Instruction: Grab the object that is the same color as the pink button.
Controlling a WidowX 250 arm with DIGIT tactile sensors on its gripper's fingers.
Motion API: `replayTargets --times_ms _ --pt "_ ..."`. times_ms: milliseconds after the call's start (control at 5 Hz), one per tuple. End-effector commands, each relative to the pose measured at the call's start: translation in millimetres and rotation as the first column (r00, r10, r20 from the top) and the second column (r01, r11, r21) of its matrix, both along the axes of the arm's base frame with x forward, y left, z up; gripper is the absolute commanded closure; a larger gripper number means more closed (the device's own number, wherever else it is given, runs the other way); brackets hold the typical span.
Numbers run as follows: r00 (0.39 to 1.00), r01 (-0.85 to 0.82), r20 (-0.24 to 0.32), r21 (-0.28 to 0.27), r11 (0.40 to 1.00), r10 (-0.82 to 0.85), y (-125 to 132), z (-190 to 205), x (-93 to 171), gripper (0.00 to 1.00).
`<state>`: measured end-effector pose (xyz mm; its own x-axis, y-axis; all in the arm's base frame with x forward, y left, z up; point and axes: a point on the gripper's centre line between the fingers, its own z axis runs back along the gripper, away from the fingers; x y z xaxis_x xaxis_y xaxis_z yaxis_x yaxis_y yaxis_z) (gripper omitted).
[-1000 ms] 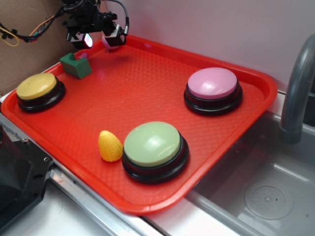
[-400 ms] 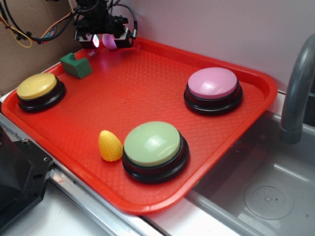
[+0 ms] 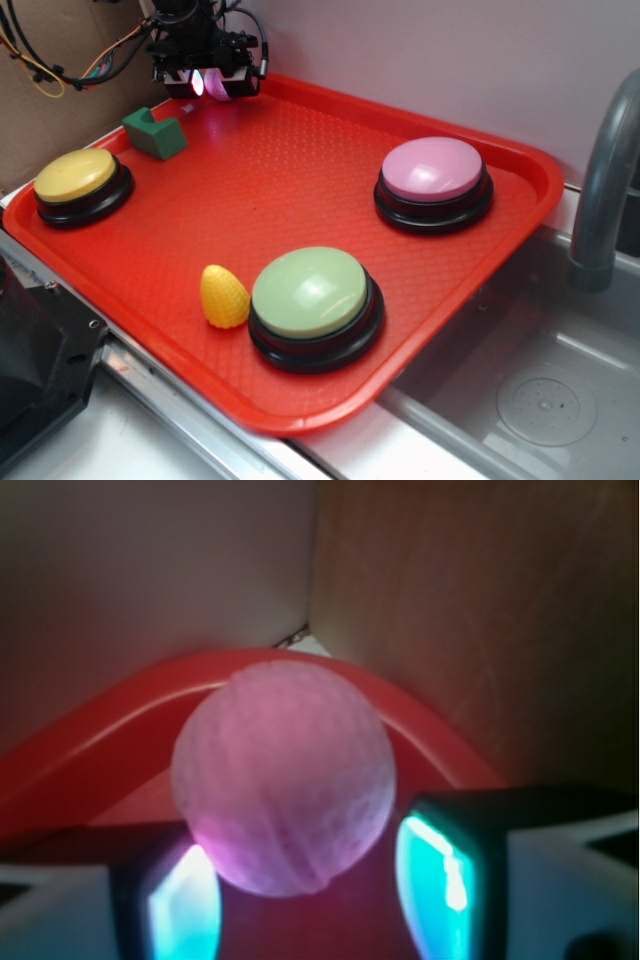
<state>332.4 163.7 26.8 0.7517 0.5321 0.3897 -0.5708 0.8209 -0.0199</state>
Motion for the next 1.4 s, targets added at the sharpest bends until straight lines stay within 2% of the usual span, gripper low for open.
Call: replayTargets --times_ms 0,200,400,600,800,1200 --pt "0.995 0.087 0.057 -0.005 0.996 -0.087 -4 38 -9 1.00" --pt "0.987 0.152 0.063 -0.090 0.984 -0.147 -20 76 -38 1.00" --pt "0.984 0.173 -0.009 -0.101 0.980 -0.175 -34 103 -63 1.00" --pt "0.955 0.272 -0.090 -0.115 0.955 -0.283 -51 119 -79 1.00" --pt "0.916 0.367 -0.112 -0.155 0.917 -0.385 -74 133 -96 1.00" --pt "0.834 0.470 -0.218 -0.202 0.859 -0.507 -106 128 -117 1.00"
